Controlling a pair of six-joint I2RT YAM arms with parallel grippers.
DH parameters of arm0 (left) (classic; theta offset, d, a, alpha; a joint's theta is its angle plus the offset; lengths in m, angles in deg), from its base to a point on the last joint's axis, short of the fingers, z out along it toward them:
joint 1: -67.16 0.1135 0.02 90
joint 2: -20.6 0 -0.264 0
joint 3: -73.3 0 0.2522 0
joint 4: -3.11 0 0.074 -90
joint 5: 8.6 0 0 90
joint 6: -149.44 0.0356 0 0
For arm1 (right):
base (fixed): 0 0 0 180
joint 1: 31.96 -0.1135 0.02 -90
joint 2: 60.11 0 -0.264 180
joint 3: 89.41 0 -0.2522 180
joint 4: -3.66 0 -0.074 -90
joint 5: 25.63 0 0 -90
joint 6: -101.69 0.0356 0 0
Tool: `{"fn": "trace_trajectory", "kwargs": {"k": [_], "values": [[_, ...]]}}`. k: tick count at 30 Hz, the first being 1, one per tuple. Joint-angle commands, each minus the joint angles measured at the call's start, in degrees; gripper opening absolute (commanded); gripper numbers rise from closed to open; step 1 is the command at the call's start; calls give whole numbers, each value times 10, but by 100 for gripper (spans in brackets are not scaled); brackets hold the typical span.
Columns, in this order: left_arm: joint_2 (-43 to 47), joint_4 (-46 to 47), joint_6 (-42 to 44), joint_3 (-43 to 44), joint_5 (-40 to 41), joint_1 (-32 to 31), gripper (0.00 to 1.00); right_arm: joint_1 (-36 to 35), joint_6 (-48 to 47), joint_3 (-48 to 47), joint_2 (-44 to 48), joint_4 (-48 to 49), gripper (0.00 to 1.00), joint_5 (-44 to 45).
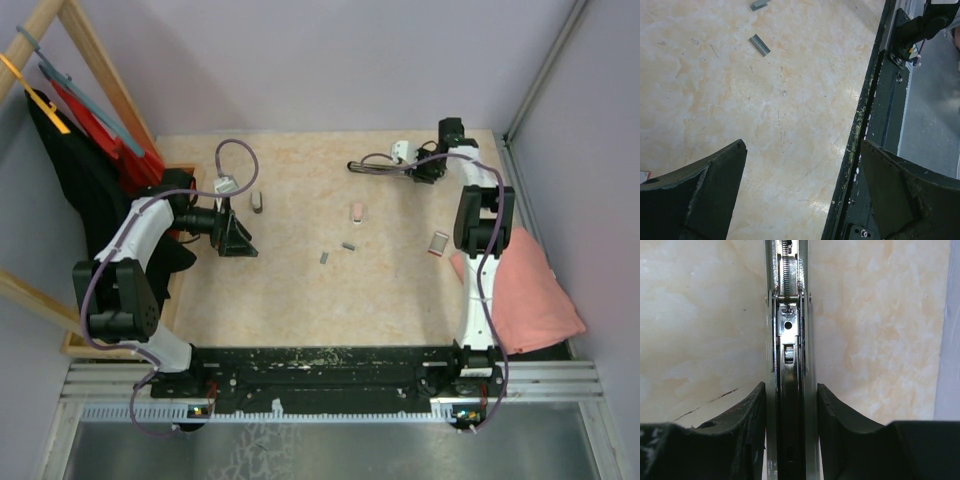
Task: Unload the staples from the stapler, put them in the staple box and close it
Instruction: Place the stapler at the corner of the board.
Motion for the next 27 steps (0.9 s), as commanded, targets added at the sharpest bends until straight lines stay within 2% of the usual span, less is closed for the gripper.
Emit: {"fn": "trace_trajectory", "kwargs": {"k": [1, 3, 5, 9, 11, 15, 18, 24, 27], "values": [[-7, -8, 15, -1, -15, 4, 100, 4, -17, -56, -24, -7, 13, -9], [-8, -7, 14, -1, -13, 3, 100, 5, -24, -57, -27, -8, 19, -6], [-10, -7, 13, -1, -13, 4, 100, 4, -30, -56, -29, -8, 30, -1], [-12, -6, 13, -1, -12, 4, 100, 4, -32, -56, -28, -4, 38, 8], [-11, -6, 13, -2, -12, 4, 100, 4, -32, -54, -26, -1, 48, 11], [-8, -6, 13, -2, -12, 4, 100, 4, -25, -52, -26, 5, 61, 21], [-6, -5, 12, -2, -12, 5, 100, 4, -21, -48, -25, 17, 66, 33], [-6, -5, 11, -3, -14, 5, 100, 4, -12, -39, -18, 40, 68, 53], [-7, -5, 11, -3, -16, 5, 100, 4, 11, -8, 4, 84, 70, 65]]}}
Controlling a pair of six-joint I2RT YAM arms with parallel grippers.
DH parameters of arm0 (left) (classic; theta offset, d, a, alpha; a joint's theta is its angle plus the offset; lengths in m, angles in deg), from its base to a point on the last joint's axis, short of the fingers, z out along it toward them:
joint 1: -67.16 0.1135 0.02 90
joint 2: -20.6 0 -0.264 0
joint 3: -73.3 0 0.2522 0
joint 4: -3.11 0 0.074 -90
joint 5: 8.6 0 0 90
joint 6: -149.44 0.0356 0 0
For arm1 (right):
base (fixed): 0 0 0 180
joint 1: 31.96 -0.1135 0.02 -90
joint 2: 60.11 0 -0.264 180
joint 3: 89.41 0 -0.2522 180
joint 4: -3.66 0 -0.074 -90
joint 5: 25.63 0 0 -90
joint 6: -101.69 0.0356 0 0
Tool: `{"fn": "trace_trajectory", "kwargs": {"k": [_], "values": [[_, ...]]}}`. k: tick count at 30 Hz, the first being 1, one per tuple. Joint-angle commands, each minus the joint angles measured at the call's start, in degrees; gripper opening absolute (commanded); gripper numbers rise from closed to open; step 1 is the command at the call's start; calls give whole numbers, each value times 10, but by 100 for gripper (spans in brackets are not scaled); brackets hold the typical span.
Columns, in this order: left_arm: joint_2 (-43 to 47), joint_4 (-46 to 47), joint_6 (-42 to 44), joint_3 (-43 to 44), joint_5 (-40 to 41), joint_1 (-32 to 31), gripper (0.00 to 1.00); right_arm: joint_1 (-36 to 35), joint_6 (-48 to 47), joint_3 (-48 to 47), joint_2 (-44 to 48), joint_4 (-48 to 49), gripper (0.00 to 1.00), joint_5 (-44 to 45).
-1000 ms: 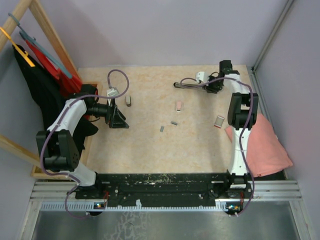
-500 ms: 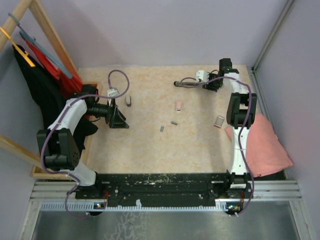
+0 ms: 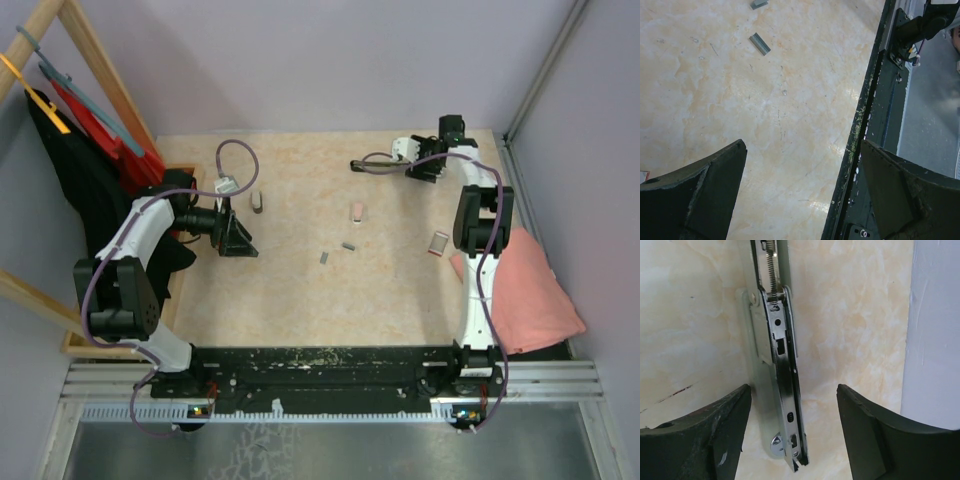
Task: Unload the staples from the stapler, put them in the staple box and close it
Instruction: Place the stapler at the corner of the board.
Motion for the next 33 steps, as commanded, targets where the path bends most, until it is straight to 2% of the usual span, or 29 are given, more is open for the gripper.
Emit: {"fn": "trace_trajectory", "kwargs": {"k": [1, 5, 7, 18, 22, 26, 30, 33], "values": [[0, -4, 11, -4, -16, 5, 100, 4, 35, 41, 35, 70, 72, 30], [0, -4, 13, -3, -20, 5, 100, 4, 35, 136, 75, 178, 80, 71], [2, -6, 15, -5, -21, 5, 100, 4, 31, 151, 79, 195, 80, 84], [8, -8, 20, -7, -25, 5, 100, 3, 52, 142, 83, 192, 81, 93], [13, -9, 21, -8, -26, 6, 100, 3, 74, 161, 113, 173, 81, 62], [14, -8, 20, -6, -27, 6, 100, -1, 155, 217, 186, 193, 81, 20], [22, 6, 8, -11, -21, 5, 100, -16, 308, 286, 266, 236, 81, 10], [32, 24, -8, -17, -14, 7, 100, -35, 410, 377, 337, 278, 81, -7]]}}
